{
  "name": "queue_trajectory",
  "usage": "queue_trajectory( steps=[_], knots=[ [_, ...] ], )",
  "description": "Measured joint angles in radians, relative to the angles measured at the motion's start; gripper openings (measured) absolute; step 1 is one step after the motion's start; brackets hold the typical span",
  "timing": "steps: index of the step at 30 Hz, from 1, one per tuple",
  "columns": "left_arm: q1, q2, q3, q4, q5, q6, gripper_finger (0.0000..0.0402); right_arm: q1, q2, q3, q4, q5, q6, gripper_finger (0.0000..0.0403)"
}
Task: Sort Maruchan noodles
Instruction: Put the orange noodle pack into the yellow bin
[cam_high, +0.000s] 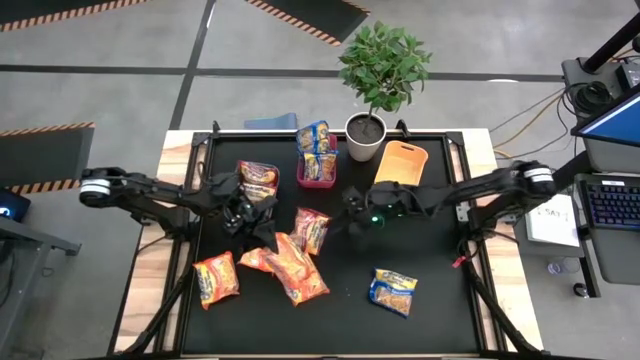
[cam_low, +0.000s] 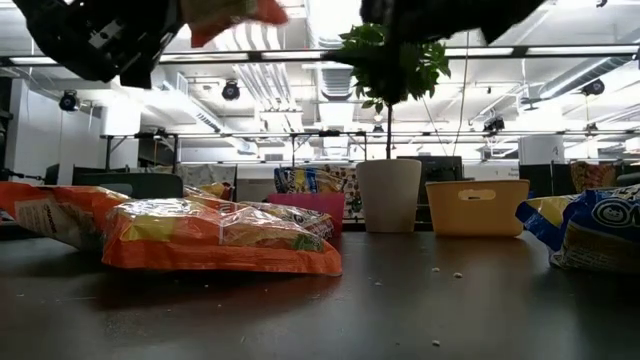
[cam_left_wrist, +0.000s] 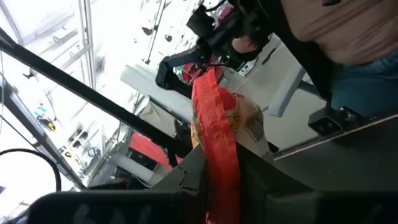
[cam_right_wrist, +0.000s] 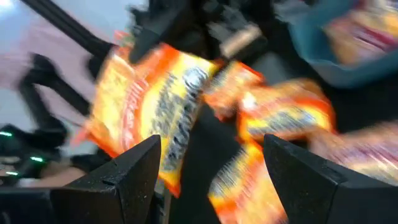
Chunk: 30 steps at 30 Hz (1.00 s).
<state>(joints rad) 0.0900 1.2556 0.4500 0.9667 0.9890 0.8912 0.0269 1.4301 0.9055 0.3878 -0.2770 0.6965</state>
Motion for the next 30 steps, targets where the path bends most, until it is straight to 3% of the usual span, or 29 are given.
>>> queue_trajectory(
  steps=[6, 15, 24, 30],
  knots=[
    [-0.004, 0.02, 0.023, 0.001, 0.0, 0.017, 0.0038, -0.035, 0.227, 0.014, 0.331, -0.158, 0.055, 0.027],
    [-0.004, 0.029, 0.03, -0.008, 0.008, 0.025, 0.0038, -0.048, 0.521, 0.174, 0.743, -0.507, 0.179, 0.027],
    [-0.003, 0.025, 0.03, -0.027, 0.038, 0.021, 0.0038, -0.047, 0.63, 0.372, 0.793, -0.799, 0.227, 0.0257],
    [0.015, 0.005, 0.026, -0.046, 0.026, 0.018, 0.0038, -0.054, 0.626, 0.381, 0.738, -0.75, 0.282, 0.0245]
  ],
)
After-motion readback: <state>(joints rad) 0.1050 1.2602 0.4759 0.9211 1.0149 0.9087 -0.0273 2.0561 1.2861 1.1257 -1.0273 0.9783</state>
